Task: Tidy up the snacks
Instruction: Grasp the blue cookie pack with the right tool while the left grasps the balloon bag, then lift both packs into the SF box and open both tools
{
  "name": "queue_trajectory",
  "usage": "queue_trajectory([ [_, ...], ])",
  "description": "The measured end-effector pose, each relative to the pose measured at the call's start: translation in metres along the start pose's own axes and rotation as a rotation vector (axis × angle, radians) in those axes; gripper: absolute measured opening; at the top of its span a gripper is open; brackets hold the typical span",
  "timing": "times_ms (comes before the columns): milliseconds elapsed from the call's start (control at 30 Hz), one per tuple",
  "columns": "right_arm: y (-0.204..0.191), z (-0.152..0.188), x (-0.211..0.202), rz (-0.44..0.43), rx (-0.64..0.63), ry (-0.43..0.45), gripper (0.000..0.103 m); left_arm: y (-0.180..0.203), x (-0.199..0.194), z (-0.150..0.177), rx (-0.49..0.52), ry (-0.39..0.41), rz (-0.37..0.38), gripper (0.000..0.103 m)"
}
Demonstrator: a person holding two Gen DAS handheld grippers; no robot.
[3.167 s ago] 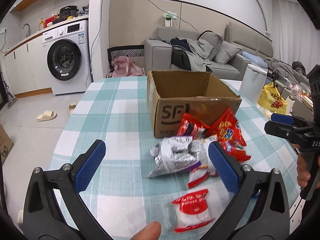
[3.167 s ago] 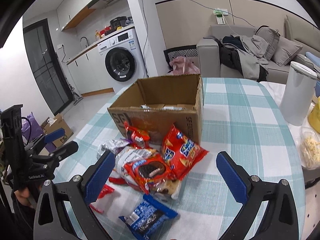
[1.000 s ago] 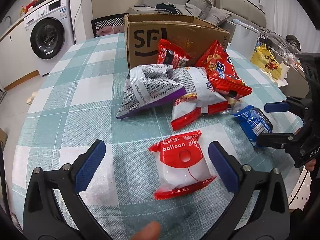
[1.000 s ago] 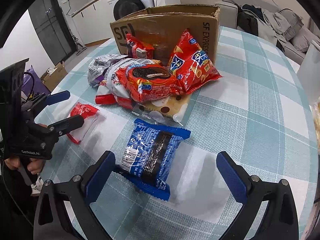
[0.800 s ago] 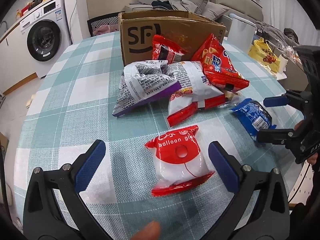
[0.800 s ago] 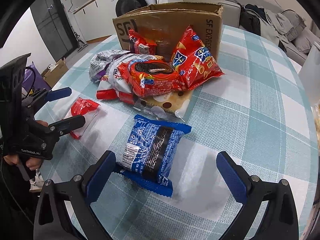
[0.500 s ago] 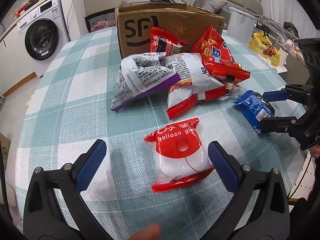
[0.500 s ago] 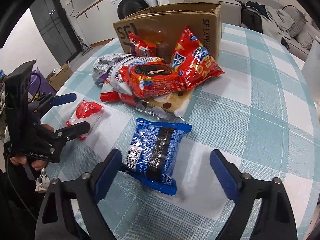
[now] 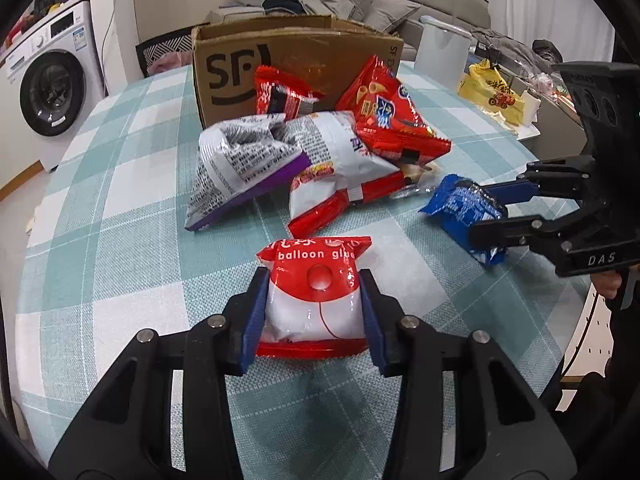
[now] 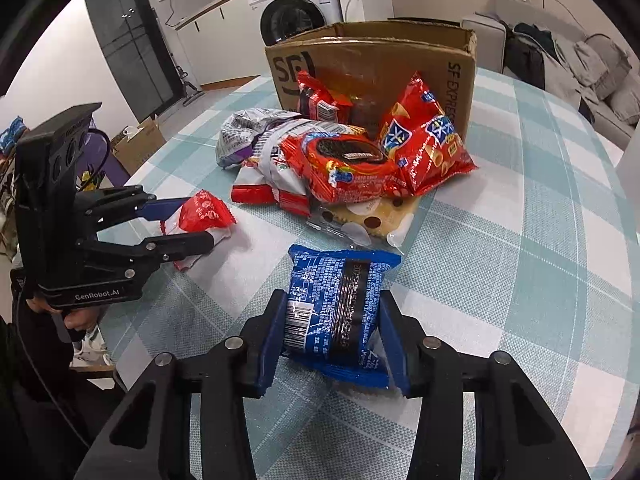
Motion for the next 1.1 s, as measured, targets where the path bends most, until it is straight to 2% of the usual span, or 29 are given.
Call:
queue_trajectory([
  [533,-0.022,-0.008,-0.020,-0.056,-0.052,0.065,0.045,-0.013,-0.025,-0.016,-0.066,0.087,0.012,0.040],
  [833,-0.022,-0.027,-0.042,-0.083,-0.009,0.166,0.045,-0.019,-0.043,-0.028,-0.100,0.143,-0.002,0.040],
  [1100,-0.012,-0.046,-0.056,-0.073,0.051,0.248,0.045,-0.021,-0.055,-0.043,-0.123,0.189,-0.012,0.040],
])
Point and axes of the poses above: each gripper's, at about its wrist camera, not at the fingertips, and x roughly the way its jaws point, y to its right, z to its underside, the point moved 10 cm from there along x, roughly the way its jaws point, and after that the axes turned 1 degree about z, right-handed, at the moved point
